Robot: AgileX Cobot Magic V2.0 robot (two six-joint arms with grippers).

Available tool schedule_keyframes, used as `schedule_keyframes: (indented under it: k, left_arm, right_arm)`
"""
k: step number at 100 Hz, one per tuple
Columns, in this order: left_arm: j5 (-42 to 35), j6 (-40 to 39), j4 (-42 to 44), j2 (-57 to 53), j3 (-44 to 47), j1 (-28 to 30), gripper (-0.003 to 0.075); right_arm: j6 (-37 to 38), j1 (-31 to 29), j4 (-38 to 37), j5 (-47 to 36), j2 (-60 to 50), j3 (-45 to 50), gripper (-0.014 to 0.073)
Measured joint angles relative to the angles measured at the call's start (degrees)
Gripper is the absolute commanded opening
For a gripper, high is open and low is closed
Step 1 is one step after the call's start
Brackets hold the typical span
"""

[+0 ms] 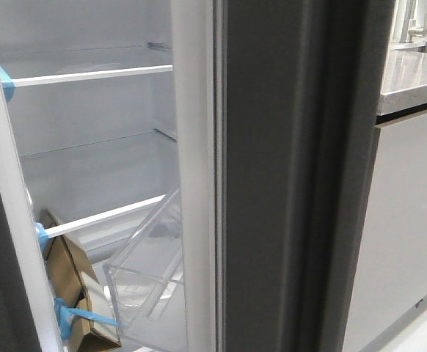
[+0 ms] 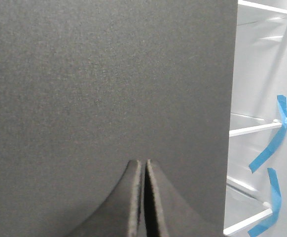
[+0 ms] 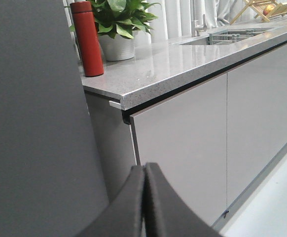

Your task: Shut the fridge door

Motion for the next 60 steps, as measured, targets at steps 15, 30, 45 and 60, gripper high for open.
schedule_keyframes:
  k: [15,30,45,60]
  left_arm:
    - [0.0,0.0,0.0,0.0,0.0,0.0,-0.002]
    - [0.0,0.0,0.0,0.0,0.0,0.0,-0.002]
    - [0.0,0.0,0.0,0.0,0.0,0.0,-0.002]
    - [0.0,0.0,0.0,0.0,0.0,0.0,-0.002]
  right_arm:
    - [0.0,0.0,0.0,-0.63,0.0,0.0,-0.0045]
    - [0.0,0.0,3.67,-4.5,0.0,0.0,-0.0045]
    - [0.26,0.0,6.88,-6.16,0.0,0.0,-0.0045]
    - [0.75,0.0,9.94,-7.67,0.0,0.0,-0.0045]
